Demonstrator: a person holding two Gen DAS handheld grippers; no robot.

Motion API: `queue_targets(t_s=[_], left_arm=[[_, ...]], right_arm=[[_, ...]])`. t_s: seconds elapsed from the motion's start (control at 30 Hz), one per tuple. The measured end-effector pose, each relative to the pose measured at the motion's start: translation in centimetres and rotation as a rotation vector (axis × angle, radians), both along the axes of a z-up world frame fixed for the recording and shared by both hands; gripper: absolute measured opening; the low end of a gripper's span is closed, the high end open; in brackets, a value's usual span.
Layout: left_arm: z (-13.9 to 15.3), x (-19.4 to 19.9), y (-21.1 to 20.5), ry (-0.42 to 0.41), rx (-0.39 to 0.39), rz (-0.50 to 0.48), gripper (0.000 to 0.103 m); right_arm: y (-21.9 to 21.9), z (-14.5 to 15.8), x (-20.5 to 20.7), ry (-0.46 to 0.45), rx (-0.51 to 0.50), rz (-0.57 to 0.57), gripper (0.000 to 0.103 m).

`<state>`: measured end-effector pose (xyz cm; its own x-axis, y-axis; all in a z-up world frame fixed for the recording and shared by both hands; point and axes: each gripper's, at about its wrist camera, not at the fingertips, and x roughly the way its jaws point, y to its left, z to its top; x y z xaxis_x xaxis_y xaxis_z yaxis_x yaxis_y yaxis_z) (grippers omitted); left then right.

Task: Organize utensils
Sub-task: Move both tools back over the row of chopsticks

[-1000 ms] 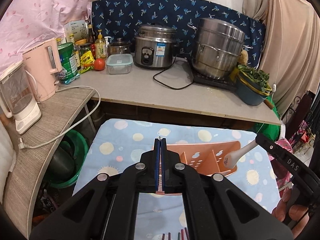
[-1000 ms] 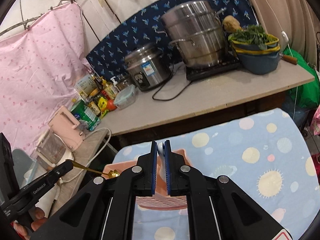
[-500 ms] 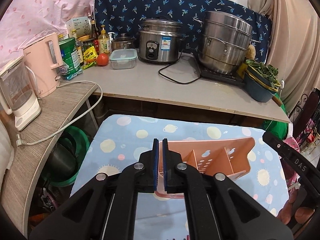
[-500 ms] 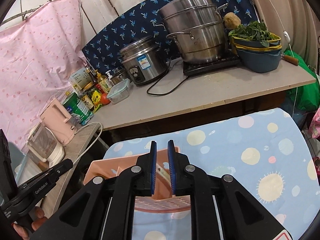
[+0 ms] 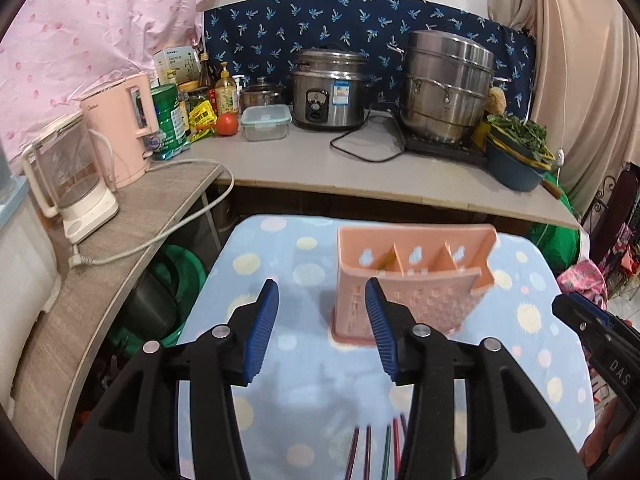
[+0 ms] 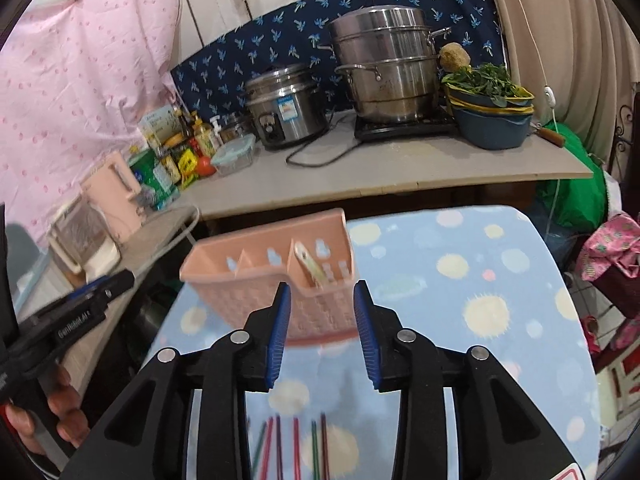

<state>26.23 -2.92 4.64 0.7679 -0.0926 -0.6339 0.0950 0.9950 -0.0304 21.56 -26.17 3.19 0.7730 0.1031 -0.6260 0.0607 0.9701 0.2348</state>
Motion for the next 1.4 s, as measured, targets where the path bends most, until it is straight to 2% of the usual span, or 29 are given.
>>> queue_targets(t_s=[0.13,0.27,0.53,0.9,1.4], left_arm=[[-1.9,-3.9,0.7,0.027,0.027,-0.004,0.043],[-4.0,-7.3,1.8,0.077,0.009,-0.009,0.043],[-8.2,-13.7,3.1,0.148,0.047,-0.006,0.043],[-11.5,-18.8,3.3,0.215,0.057,-0.016,0.043],[-13.8,-20.4,2.9,0.261,0.062,-0.027,0.043]], right_arm=[[0.5,-2.4,-4.8,0.052,-0.035,0.004,0.033],[0.8,-4.6,-9.3,0.102,-0.081,-0.009,0.033],[0.9,-8.0,-15.1,0.175,-0.080,-0.027,0.033],[2.9,-11.5,-18.5,0.245,-0.095,0.012,0.033],[4.2,-13.6,-18.8,0.289,-0.104,0.035,0.033]])
